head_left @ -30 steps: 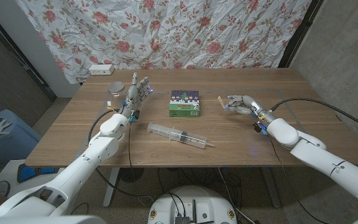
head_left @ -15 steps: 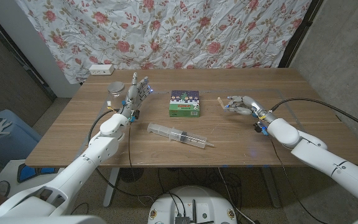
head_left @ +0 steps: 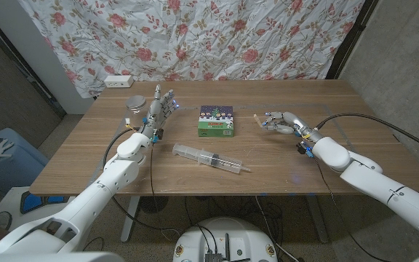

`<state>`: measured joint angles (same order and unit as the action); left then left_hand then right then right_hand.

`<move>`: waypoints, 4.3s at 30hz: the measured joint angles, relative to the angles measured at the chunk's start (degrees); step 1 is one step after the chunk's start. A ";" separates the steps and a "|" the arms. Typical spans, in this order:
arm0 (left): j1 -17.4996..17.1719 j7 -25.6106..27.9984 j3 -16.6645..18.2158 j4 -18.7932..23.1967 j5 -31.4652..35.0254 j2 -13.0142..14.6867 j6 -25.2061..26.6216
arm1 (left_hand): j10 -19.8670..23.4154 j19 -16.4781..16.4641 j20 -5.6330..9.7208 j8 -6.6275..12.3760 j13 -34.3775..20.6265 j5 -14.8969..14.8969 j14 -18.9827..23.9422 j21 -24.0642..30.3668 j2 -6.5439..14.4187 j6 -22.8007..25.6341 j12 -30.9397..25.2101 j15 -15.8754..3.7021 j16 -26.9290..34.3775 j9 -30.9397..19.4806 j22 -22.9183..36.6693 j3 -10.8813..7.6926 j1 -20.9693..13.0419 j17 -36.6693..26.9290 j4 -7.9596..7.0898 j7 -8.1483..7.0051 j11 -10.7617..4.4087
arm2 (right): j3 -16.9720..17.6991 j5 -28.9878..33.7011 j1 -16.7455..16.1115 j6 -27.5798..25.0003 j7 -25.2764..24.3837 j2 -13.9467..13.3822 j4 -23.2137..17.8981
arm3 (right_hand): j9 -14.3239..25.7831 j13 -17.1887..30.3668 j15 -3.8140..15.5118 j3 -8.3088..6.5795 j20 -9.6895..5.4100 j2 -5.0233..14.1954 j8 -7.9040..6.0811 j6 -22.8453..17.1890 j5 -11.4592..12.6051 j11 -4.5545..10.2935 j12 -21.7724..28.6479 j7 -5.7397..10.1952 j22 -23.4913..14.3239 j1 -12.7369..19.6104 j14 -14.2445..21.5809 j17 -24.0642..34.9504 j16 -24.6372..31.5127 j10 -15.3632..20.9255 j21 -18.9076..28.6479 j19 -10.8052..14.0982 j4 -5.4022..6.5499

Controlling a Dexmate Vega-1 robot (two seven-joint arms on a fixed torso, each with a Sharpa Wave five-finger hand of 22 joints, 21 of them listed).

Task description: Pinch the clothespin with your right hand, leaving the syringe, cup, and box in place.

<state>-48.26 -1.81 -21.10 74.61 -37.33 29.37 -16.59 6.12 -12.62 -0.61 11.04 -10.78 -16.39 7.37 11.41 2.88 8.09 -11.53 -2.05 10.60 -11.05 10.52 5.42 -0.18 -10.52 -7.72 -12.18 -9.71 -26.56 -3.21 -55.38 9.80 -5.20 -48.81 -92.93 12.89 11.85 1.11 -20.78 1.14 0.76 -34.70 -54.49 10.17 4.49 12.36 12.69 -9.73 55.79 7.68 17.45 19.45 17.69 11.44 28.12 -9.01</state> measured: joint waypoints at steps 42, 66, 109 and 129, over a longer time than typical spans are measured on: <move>0.03 0.00 0.00 -0.05 0.00 0.01 -0.02 | 0.00 0.00 0.00 0.00 0.00 0.00 0.00 0.00 0.00 0.00 0.00 0.00 0.00 0.00 0.00 0.00 0.00 0.00 0.00 0.00 0.00 | -0.73 1.30 1.96 0.87 1.75 -0.65 1.31 | -1.00 0.00 -0.30 0.55 0.41 0.00 2.16 2.55 0.00 -0.29 0.00 0.11 0.00 0.00 -0.30 -0.02 0.00 -0.93 -0.23 0.01 0.07; 0.03 -0.01 -0.01 -0.05 0.00 0.01 -0.02 | 0.00 0.00 0.00 0.00 0.00 0.00 0.00 0.00 0.00 0.00 0.00 0.00 0.00 0.00 0.00 0.00 0.00 0.00 0.00 0.00 0.00 | -1.30 9.26 3.45 4.29 -1.86 -1.72 3.01 | -0.67 0.00 -0.08 0.54 0.40 0.00 2.44 2.09 -0.01 -0.29 0.00 0.11 0.00 0.00 -0.08 -0.02 0.00 -0.92 -0.22 0.01 0.07; 0.03 0.00 0.00 -0.02 -0.01 0.02 -0.02 | 0.00 0.00 0.00 0.00 0.00 0.00 0.00 0.00 0.00 0.00 0.00 0.00 0.00 0.00 0.00 0.00 0.00 0.00 0.00 0.00 0.00 | -4.94 32.93 8.17 7.77 -9.59 -5.25 4.83 | -0.31 0.00 0.76 1.02 0.40 0.25 2.22 1.15 -0.03 0.53 0.00 0.22 0.00 0.25 0.51 -0.03 0.00 -0.09 -0.19 0.01 0.08; 0.02 0.01 0.00 0.00 -0.01 0.02 0.02 | 0.00 0.00 0.00 0.00 0.00 0.00 0.00 0.00 0.00 0.00 0.00 0.00 0.00 0.00 0.00 0.00 0.00 0.00 0.00 0.00 0.00 | -8.30 43.12 12.05 6.87 -9.83 -6.54 5.29 | -0.22 -0.01 0.74 1.26 0.72 0.24 1.84 0.74 -0.04 0.84 0.00 0.23 0.00 0.24 0.52 -0.03 0.00 0.22 -0.19 -0.31 -0.16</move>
<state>-48.24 -1.80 -21.09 74.60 -37.33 29.40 -16.57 6.12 -12.62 -0.61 11.04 -10.78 -16.39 7.37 11.41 2.88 8.09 -11.53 -2.05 10.60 -11.05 10.52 5.41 -0.18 -10.52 -7.72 -12.18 -9.71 -34.86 39.91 -43.33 16.66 -15.04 -55.35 -87.64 12.67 11.84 1.85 -19.52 1.86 0.99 -32.87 -53.75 10.14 5.34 12.36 12.93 -9.73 56.04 8.20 17.42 19.46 17.92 11.26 27.81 -9.17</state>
